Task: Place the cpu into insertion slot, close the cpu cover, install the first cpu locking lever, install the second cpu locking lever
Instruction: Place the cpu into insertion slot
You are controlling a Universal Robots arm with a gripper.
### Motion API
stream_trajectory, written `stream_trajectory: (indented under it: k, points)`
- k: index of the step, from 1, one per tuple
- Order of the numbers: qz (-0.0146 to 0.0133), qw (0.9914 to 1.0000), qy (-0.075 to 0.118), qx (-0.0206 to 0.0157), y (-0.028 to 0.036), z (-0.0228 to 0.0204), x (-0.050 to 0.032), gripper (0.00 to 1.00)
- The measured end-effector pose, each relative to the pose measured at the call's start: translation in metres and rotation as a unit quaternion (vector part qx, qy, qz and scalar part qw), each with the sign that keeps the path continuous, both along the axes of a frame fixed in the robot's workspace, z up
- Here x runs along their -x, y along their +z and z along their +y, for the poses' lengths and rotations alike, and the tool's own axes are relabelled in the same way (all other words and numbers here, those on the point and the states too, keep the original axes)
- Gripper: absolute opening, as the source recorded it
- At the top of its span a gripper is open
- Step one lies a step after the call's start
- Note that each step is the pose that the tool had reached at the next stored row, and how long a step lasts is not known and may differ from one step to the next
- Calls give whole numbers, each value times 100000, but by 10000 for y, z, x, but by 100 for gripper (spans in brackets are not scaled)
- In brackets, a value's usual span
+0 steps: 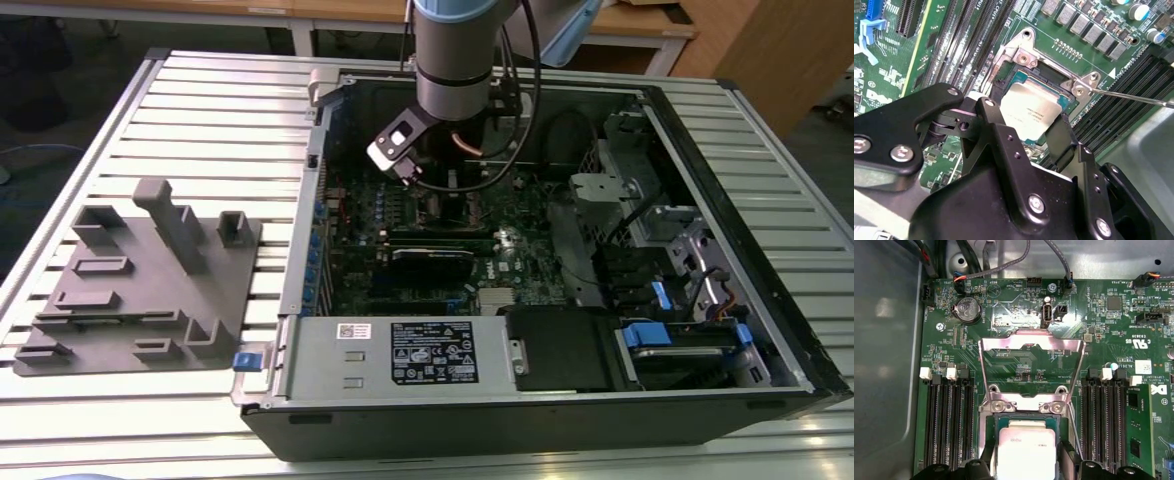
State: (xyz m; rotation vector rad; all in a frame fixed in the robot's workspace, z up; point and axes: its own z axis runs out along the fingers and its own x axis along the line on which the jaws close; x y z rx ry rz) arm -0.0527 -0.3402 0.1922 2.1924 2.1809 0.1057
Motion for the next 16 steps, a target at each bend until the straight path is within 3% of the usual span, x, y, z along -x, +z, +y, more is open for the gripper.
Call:
stream_trajectory:
  k: [10,16]
  points:
    - [-5,100000,-2,-9,142,0,0,61]
    - [-6,100000,2,-9,152,0,0,61]
